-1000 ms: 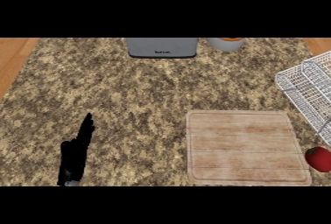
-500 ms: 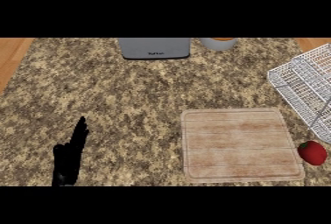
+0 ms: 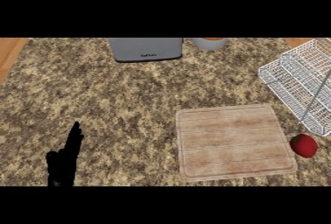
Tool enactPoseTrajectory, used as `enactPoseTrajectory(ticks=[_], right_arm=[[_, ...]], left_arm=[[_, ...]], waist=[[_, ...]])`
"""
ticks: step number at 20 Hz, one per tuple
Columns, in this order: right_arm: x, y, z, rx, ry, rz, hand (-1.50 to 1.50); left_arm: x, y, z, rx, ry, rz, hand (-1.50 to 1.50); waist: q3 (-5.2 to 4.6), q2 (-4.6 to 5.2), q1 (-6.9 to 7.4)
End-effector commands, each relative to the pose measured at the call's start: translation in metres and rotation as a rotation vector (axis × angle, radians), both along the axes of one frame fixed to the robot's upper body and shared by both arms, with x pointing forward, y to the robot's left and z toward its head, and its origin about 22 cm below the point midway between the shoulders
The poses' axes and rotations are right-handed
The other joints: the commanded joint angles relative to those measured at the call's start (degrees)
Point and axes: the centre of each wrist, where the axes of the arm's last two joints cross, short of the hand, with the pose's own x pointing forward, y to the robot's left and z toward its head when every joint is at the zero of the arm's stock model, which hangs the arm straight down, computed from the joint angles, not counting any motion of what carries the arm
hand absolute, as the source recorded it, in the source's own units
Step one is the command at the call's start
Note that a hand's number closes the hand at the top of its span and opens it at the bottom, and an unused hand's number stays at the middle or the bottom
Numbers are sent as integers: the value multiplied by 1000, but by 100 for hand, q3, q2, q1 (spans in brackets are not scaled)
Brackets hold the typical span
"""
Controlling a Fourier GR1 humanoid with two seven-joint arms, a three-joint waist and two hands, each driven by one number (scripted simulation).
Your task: Pick the squash from the cutting board and place it in the tiered basket
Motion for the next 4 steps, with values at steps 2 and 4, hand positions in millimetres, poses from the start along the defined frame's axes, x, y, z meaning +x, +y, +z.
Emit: enactPoseTrajectory(ticks=[2,4], right_arm=[[-97,10,8,-5,11,56,-150],[-136,10,-15,-6,3,51,-150]], left_arm=[[2,-1,-2,4,8,-7,0],[-4,4,-1,-2,6,-10,0]], waist=[[-3,15,-37],[5,39,111]])
